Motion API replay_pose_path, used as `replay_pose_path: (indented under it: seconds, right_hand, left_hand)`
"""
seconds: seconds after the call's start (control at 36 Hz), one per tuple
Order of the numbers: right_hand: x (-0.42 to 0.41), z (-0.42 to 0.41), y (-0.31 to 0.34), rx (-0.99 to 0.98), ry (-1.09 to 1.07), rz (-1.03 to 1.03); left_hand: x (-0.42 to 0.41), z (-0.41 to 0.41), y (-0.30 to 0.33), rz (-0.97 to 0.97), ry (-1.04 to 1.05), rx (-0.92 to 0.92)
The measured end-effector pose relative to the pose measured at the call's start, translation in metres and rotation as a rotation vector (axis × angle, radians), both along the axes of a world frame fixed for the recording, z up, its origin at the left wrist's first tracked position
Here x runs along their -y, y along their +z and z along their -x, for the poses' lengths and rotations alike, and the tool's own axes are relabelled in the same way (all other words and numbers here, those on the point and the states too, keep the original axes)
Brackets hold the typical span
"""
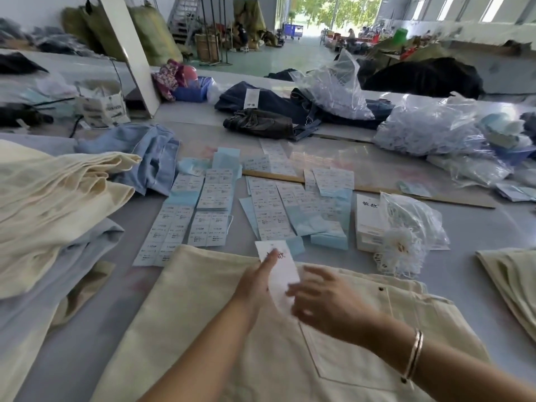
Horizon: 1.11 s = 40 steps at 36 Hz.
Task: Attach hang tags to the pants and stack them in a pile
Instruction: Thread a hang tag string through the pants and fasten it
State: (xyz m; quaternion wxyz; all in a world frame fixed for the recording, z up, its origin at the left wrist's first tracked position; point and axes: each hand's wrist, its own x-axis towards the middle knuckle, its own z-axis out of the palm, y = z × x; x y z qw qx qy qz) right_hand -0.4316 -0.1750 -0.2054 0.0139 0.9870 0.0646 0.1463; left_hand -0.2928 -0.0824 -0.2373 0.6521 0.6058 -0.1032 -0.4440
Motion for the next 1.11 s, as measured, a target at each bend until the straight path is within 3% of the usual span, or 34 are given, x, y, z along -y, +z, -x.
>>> replay_pose_path:
  seconds: [0.06, 0.17, 0.22, 0.28, 0.33, 0.44, 0.5, 0.61, 0.75, 0.89, 1.11]
  right_hand:
    - [0.001, -0.001, -0.005, -0.086, 0.075, -0.145]
    - [0.027, -0.034, 0.002, 0.219, -0.253, -0.664]
    - [0.049, -0.056, 0.003, 0.249, -0.457, -0.702]
    - [0.075, -0.074, -0.002, 0.111, -0.627, -0.634]
    - [0.098, -0.083, -0.011, -0.077, -0.737, -0.509]
    - [0.111, -0.086, -0.034, -0.366, -0.679, -0.286]
    - [0.106, -0.087, -0.043, -0.359, -0.572, -0.266]
    - [0.101, -0.091, -0.050, -0.144, -0.497, -0.414]
    - [0.101, -0.102, -0.045, -0.043, -0.555, -0.762]
    - [0.101, -0.103, -0.052, -0.442, -0.410, -0.326]
    - [0.090, -0.099, -0.058, -0.346, -0.373, -0.040]
  left_hand:
    - [0.003, -0.011, -0.004, -0.166, 0.035, 0.254]
    - [0.007, -0.025, -0.014, -0.361, -0.004, 0.784]
    - [0.010, -0.027, -0.020, -0.326, -0.049, 1.028]
    - [0.017, -0.027, -0.027, -0.317, -0.168, 1.280]
    - [0.024, -0.027, -0.030, -0.292, -0.242, 1.404]
    - [0.031, -0.028, -0.043, -0.324, -0.308, 1.469]
    - [0.028, -0.026, -0.046, -0.331, -0.274, 1.472]
    - [0.026, -0.021, -0.046, -0.293, -0.164, 1.598]
    - [0.026, -0.021, -0.047, -0.349, -0.145, 1.677]
    - [0.027, -0.020, -0.045, -0.389, -0.153, 1.680]
    - [0.025, -0.019, -0.041, -0.369, -0.228, 1.623]
